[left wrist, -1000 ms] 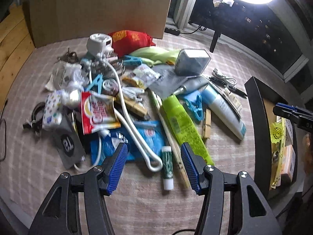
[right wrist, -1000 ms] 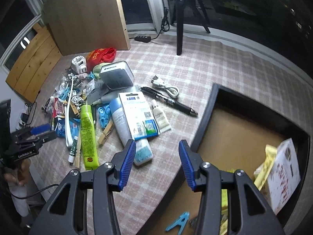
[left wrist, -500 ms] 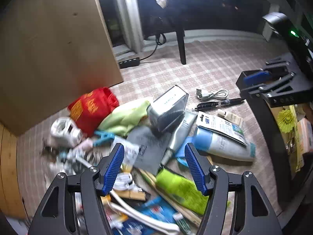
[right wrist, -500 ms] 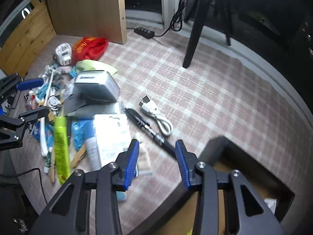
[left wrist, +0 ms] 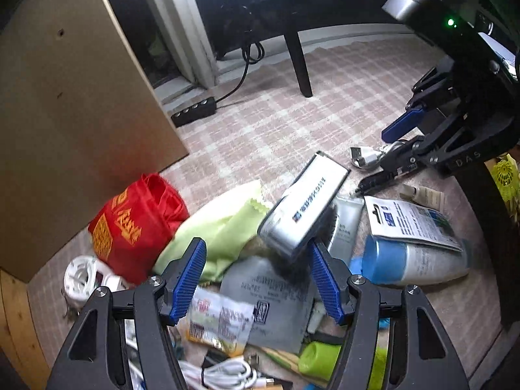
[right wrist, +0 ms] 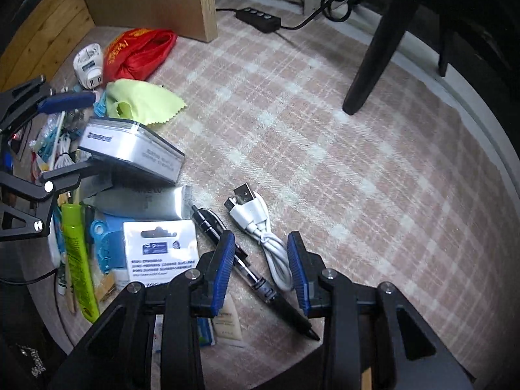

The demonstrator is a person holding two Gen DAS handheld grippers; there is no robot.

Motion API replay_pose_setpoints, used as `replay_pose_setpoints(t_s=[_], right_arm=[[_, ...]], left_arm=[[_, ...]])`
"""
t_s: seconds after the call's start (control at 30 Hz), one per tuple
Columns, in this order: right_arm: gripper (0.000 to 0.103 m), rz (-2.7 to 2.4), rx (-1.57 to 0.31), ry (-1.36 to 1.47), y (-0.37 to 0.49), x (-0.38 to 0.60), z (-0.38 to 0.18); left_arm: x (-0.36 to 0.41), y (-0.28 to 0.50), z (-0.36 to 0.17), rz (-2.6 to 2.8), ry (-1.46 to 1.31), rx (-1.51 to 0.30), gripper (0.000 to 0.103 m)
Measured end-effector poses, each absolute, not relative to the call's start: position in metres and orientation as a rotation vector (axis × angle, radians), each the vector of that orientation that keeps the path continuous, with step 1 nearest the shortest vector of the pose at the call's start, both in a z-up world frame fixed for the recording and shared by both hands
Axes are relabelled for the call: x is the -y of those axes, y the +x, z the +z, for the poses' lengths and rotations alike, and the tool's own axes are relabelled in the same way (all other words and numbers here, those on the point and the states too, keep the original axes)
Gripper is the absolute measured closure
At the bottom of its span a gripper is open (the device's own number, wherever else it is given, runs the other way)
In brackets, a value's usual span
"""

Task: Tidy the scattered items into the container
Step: 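Grasp the white-blue box with the left gripper while the right grasps the white USB cable, then carry the white box and USB cable over the tray and open both grippers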

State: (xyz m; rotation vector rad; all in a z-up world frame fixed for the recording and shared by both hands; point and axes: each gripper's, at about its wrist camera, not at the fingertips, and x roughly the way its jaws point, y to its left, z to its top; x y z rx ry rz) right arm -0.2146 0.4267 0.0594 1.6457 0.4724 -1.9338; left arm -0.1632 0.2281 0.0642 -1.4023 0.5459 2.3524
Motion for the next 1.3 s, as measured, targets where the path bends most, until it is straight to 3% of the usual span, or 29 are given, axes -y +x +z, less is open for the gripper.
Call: replay_pose_setpoints(t_s=[0.37,0.5,0.67,1.0,1.3], right_arm=[[0.078,-1.93,-0.45,1.651,-0.219,-0.428,0.054],[0.08,-1.96,-0.481,1.623,-0.213,-0.427,0.055],[0.083,-2.01,-0.54,1.587,-0.203,-0.421,0.056],[0.085,-2.069,-0.234,1.619,-0.204,-0.446,0.084],[0.085,-2.131,-0.088,1.575,-0.186,-0.471,0.14]], left_arm=[[-0.243,-0.175,0.054,2.313,-1.37,-0.485,0.041],[-0.252,-0.177,0.051,2.309,-1.365,-0.49,0.05],[-0.258,-0.179,0.049,2.32,-1.37,-0.482,0.079],[-0.246,-0.177,0.062,2.385,-1.373,-0.414,0.08],[-0.259,-0.155,0.105,2.406,-1.322,-0.393,0.08]])
